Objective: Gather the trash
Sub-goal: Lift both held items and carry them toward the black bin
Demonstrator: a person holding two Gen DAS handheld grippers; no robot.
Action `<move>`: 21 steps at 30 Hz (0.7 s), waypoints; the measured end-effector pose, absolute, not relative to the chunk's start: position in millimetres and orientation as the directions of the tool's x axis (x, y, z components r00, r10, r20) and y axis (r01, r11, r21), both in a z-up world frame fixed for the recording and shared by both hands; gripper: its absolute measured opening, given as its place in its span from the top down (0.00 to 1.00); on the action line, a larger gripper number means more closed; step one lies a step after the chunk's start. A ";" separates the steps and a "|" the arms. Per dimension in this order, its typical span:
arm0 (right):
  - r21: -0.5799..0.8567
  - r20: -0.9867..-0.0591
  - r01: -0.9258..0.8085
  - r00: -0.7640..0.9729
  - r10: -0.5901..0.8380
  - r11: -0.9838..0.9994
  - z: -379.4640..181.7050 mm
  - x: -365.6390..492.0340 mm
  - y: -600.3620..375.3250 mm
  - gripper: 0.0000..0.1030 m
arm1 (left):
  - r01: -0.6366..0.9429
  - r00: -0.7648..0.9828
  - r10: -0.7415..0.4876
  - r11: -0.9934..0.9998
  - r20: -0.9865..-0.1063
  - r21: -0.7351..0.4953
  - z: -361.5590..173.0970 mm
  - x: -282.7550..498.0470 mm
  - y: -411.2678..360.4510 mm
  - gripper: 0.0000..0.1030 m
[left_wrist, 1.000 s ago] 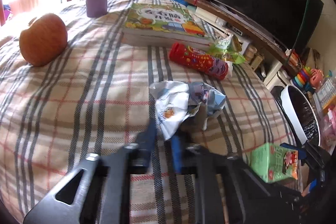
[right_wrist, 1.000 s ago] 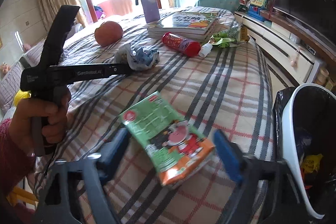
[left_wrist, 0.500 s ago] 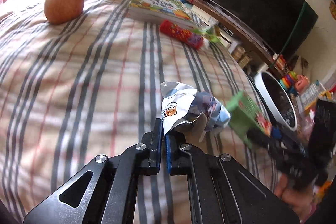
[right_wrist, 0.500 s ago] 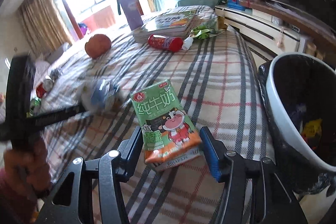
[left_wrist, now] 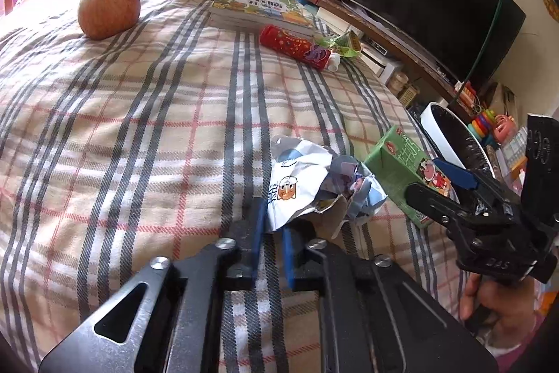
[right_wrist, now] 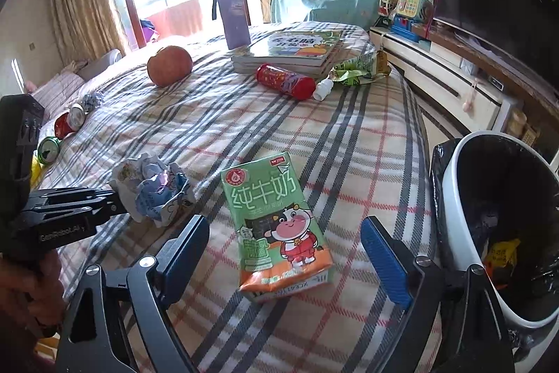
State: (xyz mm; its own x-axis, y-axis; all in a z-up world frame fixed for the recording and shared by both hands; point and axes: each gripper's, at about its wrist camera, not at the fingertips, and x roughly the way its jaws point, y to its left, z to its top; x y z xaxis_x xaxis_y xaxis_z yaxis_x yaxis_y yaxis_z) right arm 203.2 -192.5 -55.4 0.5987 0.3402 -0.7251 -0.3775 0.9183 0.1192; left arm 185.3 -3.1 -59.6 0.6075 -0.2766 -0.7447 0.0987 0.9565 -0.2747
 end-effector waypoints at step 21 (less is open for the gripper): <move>0.244 -0.678 -0.264 0.641 0.359 0.933 -48.4 176.6 -225.1 0.53 | 0.166 0.637 -0.263 0.965 -0.725 -0.204 -50.1 173.4 -31.0 0.98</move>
